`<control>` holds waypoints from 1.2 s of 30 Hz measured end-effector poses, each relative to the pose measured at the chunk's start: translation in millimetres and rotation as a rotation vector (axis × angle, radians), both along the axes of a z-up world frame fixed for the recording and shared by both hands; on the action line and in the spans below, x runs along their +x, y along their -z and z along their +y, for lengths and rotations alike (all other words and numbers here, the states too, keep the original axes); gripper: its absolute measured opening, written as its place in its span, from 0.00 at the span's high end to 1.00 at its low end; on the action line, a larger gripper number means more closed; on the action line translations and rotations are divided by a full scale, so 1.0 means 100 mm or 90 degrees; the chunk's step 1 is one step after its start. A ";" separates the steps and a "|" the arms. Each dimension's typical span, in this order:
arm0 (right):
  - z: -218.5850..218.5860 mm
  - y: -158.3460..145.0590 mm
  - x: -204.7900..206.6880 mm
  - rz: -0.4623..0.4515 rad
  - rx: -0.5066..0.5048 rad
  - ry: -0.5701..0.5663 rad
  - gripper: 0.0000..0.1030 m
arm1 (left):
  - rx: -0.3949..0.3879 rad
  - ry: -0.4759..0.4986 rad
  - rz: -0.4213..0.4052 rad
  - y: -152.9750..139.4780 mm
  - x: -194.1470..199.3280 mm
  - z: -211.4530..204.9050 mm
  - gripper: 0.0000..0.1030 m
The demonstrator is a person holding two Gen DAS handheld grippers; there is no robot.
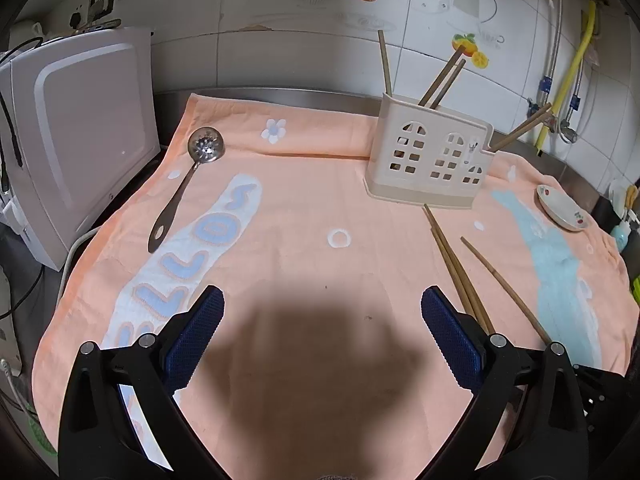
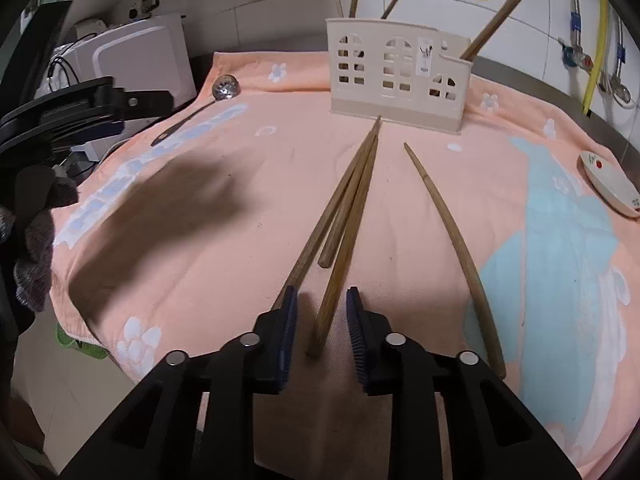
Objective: Organize utensils
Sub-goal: 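Move both tools back over the remaining chopsticks on the towel, then close the right tool on a wooden chopstick while the left tool grasps another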
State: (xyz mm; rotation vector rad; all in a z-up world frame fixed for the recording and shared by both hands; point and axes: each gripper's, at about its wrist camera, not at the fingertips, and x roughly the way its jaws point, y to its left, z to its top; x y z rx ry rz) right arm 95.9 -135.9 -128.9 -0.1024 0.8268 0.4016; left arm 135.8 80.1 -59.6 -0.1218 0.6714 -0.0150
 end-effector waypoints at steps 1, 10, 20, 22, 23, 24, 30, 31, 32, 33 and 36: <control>0.00 0.00 0.00 -0.002 0.000 0.002 0.83 | 0.000 0.000 0.001 0.01 0.00 0.00 0.05; -0.09 -0.01 0.03 -0.005 0.002 0.024 0.91 | -0.001 0.045 0.022 0.14 -0.07 -0.17 0.05; -0.36 -0.11 0.08 -0.016 0.019 0.045 0.93 | -0.039 0.140 0.055 0.37 -0.20 -0.66 0.07; -0.41 -0.14 0.09 -0.021 0.021 0.044 0.93 | -0.048 0.158 0.065 0.41 -0.21 -0.77 0.11; -0.43 -0.15 0.09 -0.022 0.024 0.040 0.93 | -0.051 0.165 0.068 0.43 -0.22 -0.82 0.14; -0.44 -0.16 0.09 -0.022 0.026 0.038 0.93 | -0.055 0.171 0.073 0.46 -0.22 -0.88 0.15; -0.53 -0.20 0.12 -0.019 0.044 0.022 0.93 | -0.051 0.202 0.095 0.54 -0.20 -1.10 0.30; -0.54 -0.21 0.13 -0.018 0.046 0.020 0.93 | -0.048 0.206 0.099 0.56 -0.20 -1.14 0.35; -0.55 -0.21 0.13 -0.018 0.047 0.019 0.93 | -0.046 0.210 0.106 0.58 -0.19 -1.17 0.40; -0.57 -0.22 0.14 -0.018 0.050 0.017 0.93 | -0.045 0.213 0.111 0.60 -0.18 -1.20 0.41; -0.59 -0.23 0.15 -0.019 0.054 0.017 0.93 | -0.029 0.212 0.121 0.63 -0.15 -1.28 0.44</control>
